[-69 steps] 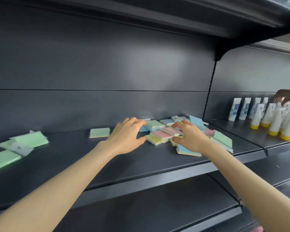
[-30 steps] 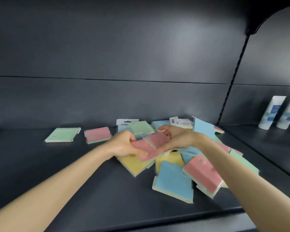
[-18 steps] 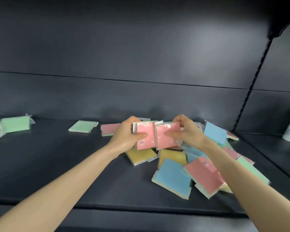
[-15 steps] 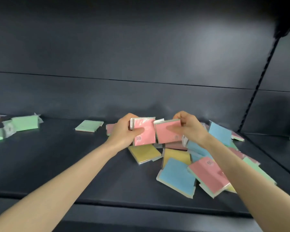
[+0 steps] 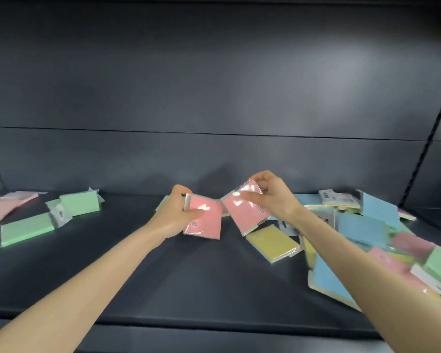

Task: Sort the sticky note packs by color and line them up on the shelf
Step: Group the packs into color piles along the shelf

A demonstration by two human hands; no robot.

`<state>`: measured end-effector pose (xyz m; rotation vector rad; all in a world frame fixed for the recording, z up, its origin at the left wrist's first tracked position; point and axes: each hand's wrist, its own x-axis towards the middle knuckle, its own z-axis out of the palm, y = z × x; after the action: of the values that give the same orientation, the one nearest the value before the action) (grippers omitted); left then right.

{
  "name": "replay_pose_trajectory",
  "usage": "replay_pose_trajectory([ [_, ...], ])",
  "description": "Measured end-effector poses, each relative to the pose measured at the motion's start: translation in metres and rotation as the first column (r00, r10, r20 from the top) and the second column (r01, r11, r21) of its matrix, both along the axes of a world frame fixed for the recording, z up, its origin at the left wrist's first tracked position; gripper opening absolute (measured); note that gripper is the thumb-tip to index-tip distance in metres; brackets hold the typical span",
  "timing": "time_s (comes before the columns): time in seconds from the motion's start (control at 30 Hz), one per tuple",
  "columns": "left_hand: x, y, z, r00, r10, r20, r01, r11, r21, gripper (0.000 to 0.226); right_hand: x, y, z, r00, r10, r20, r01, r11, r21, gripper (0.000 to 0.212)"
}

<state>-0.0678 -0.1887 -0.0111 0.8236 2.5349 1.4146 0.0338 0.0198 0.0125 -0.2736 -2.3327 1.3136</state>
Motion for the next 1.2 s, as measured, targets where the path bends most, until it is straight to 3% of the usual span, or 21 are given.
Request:
replay_pose_trajectory([
  [0.13, -0.025, -0.008, -0.006, 0.987, -0.128, 0.100, 0.131, 0.991, -0.023, 0.047, -0.019, -0.020, -0.006, 0.999, -0.036, 0.031, 0.036, 0.999, 0.011, 0.032],
  [0.27, -0.041, -0.002, -0.012, 0.981, -0.193, -0.010, 0.190, 0.975, -0.110, 0.026, -0.027, -0.030, -0.011, 0.992, -0.126, 0.023, 0.126, 0.992, 0.014, 0.033],
  [0.5, -0.057, 0.017, -0.023, 0.948, -0.262, -0.182, 0.219, 0.949, -0.227, 0.040, -0.039, -0.027, -0.013, 0.970, -0.242, 0.011, 0.241, 0.970, 0.031, 0.029],
  [0.67, -0.062, 0.013, -0.024, 0.927, -0.321, -0.195, 0.271, 0.931, -0.245, 0.041, -0.060, -0.029, -0.012, 0.969, -0.241, 0.058, 0.236, 0.969, 0.070, 0.025],
  [0.73, -0.066, 0.007, -0.019, 0.911, -0.366, -0.188, 0.314, 0.914, -0.259, 0.043, -0.070, -0.031, -0.012, 0.970, -0.227, 0.086, 0.222, 0.972, 0.072, 0.034],
  [0.83, -0.072, 0.001, -0.014, 0.890, -0.421, -0.174, 0.364, 0.886, -0.286, 0.044, -0.085, -0.035, -0.012, 0.952, -0.242, 0.189, 0.209, 0.962, 0.176, 0.046],
  [1.0, -0.077, 0.001, -0.011, 0.879, -0.403, -0.256, 0.320, 0.895, -0.312, 0.039, -0.099, -0.033, -0.019, 0.910, -0.254, 0.327, 0.131, 0.926, 0.355, 0.038],
  [1.2, -0.078, 0.010, -0.006, 0.845, -0.424, -0.327, 0.308, 0.884, -0.351, 0.035, -0.083, -0.024, -0.014, 0.907, -0.271, 0.323, 0.073, 0.855, 0.513, 0.032],
])
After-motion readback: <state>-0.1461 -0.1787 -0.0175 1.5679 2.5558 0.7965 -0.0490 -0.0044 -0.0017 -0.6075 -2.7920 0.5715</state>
